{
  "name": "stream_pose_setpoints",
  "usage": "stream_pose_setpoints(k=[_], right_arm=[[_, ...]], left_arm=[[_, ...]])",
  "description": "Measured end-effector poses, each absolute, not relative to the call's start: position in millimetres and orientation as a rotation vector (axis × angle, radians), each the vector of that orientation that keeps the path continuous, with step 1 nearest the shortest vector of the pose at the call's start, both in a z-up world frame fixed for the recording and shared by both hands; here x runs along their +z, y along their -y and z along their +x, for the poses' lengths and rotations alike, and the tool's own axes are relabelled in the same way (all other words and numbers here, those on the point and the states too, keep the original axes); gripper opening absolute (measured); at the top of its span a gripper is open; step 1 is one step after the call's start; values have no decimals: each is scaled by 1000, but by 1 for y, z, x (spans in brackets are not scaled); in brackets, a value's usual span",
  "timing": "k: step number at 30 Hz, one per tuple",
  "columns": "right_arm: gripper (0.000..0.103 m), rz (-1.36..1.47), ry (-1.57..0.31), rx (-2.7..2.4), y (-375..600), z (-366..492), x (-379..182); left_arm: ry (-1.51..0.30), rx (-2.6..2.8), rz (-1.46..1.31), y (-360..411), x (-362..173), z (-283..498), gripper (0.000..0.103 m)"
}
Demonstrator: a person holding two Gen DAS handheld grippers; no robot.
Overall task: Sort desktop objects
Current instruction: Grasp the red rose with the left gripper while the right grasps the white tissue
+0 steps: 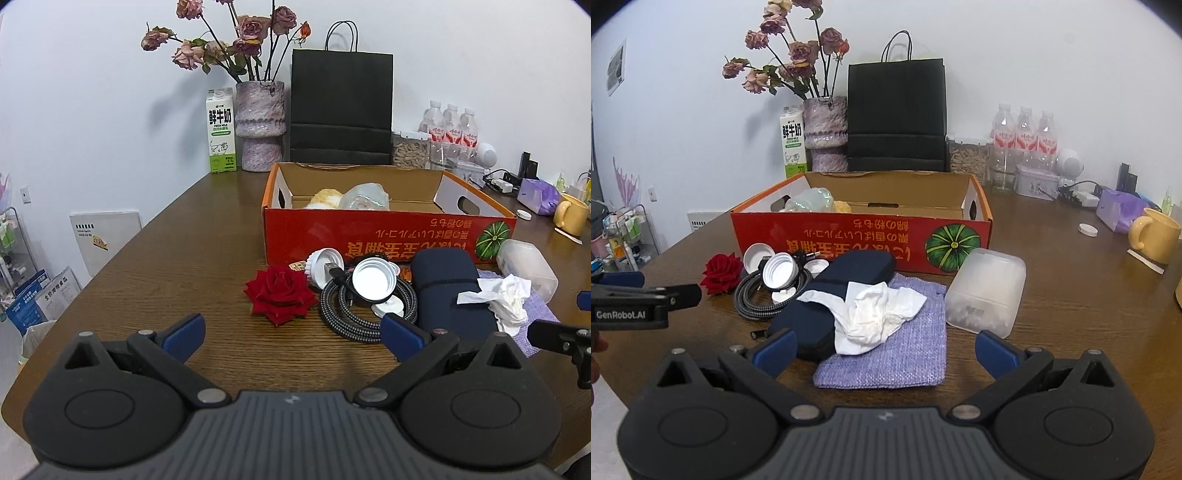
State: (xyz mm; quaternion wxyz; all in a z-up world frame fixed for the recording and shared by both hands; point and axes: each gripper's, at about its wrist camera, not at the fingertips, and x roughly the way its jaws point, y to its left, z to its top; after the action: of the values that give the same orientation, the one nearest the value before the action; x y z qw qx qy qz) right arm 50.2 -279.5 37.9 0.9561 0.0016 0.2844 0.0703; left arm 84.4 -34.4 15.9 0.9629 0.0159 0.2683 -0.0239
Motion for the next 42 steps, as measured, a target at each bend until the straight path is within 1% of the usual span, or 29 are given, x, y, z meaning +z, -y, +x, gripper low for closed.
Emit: stream_pose_setpoints(k=[9,13,14,17,21,22,24,26,28,29,30,32,33,36,40,41,42], right_arm=[[103,-28,-558,138,276,61,36],[97,-31,-558,145,275,69,34],[94,-31,-559,147,275,71,33],[90,-35,-562,157,272,78,32],[77,-33,-570,169,271,88,29],[76,-30,-575,173,271,90,27],[63,-22,-585,184,271,94,25],[56,-16,-585,195,270,96,23],[47,-22,-582,207,268,98,24],[37,-25,-581,211,268,98,24],[25,-28,-581,214,267,99,24],[14,-31,-582,222,267,101,25],[11,-29,-577,226,267,101,25],[8,-30,-562,221,268,103,29],[7,-23,-548,206,272,108,33],[7,-22,-546,203,272,109,34],[7,-21,-544,201,273,110,35]], left_arm=[[-537,-41,34,29,17,97,103],[-539,-40,26,25,17,106,103],[-541,-41,26,25,16,108,103],[-543,-45,21,23,15,116,103],[-551,-48,19,22,12,125,103],[-551,-48,18,22,12,128,103],[-553,-48,19,22,11,132,103],[-557,-47,21,22,10,137,103],[-562,-46,20,21,8,141,103],[-564,-46,19,20,7,143,103],[-566,-47,18,20,7,145,103],[-568,-50,15,19,6,148,103],[-567,-52,16,19,6,149,103],[-569,-54,17,19,4,154,103],[-577,-61,11,20,1,162,103],[-580,-59,9,20,1,164,102],[-582,-59,7,19,0,166,98]])
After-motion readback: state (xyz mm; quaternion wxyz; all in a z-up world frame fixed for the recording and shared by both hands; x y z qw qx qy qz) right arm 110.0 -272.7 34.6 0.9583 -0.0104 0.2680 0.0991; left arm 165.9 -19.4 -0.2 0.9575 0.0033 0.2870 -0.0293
